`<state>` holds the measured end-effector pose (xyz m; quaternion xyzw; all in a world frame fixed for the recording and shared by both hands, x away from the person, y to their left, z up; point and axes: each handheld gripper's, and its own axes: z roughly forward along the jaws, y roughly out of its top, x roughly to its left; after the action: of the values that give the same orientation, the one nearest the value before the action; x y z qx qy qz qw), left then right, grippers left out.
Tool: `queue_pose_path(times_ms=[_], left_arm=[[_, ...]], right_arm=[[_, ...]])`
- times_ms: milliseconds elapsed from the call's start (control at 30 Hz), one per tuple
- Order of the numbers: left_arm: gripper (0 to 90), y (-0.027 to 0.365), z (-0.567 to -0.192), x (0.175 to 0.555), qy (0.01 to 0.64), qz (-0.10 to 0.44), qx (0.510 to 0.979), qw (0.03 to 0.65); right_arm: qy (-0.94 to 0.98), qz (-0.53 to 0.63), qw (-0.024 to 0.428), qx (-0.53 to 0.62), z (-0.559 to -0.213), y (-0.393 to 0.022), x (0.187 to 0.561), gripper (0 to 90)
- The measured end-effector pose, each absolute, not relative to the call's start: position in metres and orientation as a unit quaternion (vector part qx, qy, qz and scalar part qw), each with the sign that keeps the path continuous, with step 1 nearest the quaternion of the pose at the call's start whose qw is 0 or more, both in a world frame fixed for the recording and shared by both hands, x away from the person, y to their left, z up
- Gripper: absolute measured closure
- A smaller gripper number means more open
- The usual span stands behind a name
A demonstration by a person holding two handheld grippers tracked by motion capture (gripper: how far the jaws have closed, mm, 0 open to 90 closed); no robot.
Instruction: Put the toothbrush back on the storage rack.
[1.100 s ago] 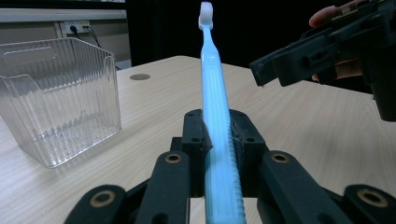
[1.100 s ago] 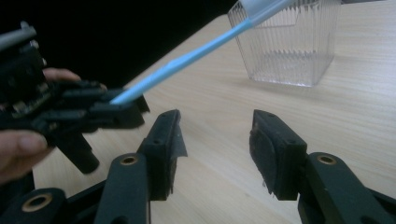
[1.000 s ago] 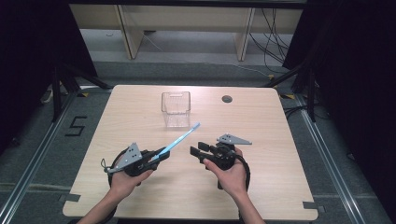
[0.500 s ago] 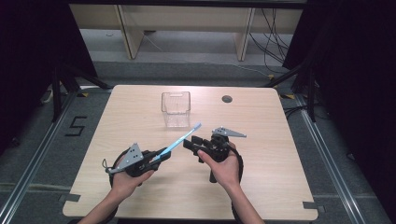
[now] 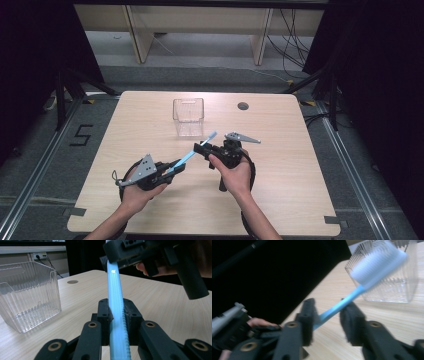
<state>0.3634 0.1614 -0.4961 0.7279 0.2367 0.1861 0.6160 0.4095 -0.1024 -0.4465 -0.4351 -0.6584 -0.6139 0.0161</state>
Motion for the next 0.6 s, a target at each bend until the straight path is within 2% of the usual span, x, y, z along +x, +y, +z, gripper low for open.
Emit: queue_pose_path(times_ms=[100,233,600], left_arm=[[73.9,0.157,-0.498,0.365,0.231,0.184,0.747,0.596],[64.0,0.152,-0.494,0.365,0.226,0.187,0.756,0.585],[53.2,0.141,-0.469,0.374,0.226,0.166,0.764,0.582]], right_arm=[[-0.643,-0.629,0.033,-0.435,-0.443,-0.104,0.409,85.2],[-0.661,-0.625,0.013,-0.415,-0.438,-0.103,0.408,86.0],[-0.735,-0.568,-0.09,-0.36,-0.426,-0.092,0.402,86.1]])
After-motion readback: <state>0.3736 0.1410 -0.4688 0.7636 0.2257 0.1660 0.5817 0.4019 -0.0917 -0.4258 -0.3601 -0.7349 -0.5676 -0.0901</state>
